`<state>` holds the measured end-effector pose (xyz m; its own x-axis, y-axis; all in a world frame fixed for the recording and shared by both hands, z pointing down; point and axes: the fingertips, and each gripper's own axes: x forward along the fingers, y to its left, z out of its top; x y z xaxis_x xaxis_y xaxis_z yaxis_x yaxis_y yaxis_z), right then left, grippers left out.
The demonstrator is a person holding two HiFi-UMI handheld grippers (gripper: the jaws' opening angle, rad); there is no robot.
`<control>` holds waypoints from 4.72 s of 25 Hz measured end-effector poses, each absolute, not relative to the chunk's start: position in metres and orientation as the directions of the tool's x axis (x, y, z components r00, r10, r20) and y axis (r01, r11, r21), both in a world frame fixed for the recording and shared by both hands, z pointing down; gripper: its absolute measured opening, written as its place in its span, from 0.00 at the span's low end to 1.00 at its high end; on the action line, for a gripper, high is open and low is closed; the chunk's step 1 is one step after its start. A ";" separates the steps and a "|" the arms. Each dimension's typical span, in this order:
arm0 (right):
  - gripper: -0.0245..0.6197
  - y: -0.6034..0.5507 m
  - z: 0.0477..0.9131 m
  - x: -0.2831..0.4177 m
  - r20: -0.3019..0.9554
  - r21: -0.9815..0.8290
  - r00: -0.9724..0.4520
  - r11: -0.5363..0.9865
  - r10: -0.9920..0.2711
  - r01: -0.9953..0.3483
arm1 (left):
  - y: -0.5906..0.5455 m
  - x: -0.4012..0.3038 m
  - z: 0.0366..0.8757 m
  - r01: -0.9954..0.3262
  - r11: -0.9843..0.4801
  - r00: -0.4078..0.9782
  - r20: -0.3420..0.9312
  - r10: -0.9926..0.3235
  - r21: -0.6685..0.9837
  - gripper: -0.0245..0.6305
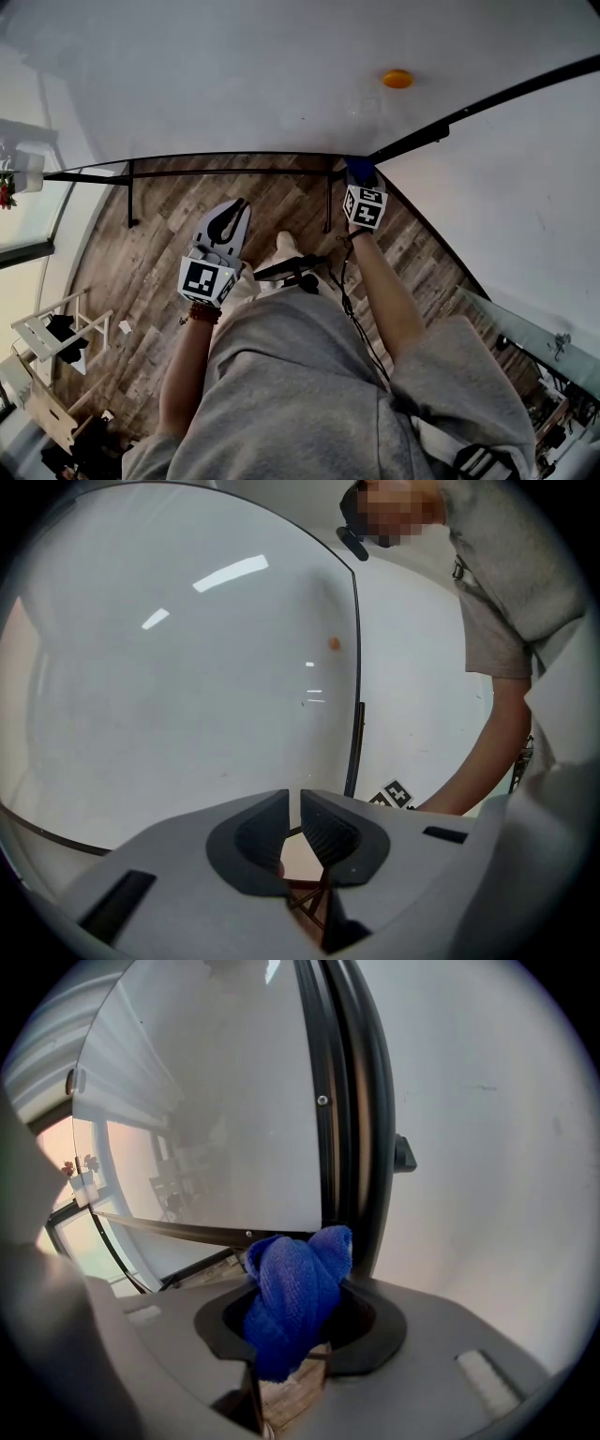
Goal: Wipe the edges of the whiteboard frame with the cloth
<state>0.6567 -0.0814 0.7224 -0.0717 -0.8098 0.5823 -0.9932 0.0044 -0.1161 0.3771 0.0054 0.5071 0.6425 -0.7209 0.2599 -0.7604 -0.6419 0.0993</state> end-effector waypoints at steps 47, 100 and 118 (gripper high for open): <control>0.27 -0.093 0.712 0.576 0.551 -0.195 -0.209 0.119 -0.808 -0.974 | 0.009 0.332 0.508 -0.796 -0.597 0.601 0.257 -0.757 0.103 0.09; 0.27 -0.106 0.706 0.430 0.598 -0.132 -0.152 0.091 -0.787 -0.987 | -0.001 0.164 0.502 -0.703 -0.704 0.697 0.290 -0.655 0.098 0.09; 0.27 -0.111 0.702 0.392 0.582 -0.129 -0.048 -0.034 -0.812 -0.991 | -0.063 0.094 0.511 -0.667 -0.739 0.728 0.296 -0.619 0.094 0.09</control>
<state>0.3925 -0.1109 0.7024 -0.0478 -0.8119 0.5818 -0.9910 -0.0345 -0.1295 0.0942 -0.0633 0.5109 0.7275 -0.6190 0.2959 -0.6670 -0.7391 0.0941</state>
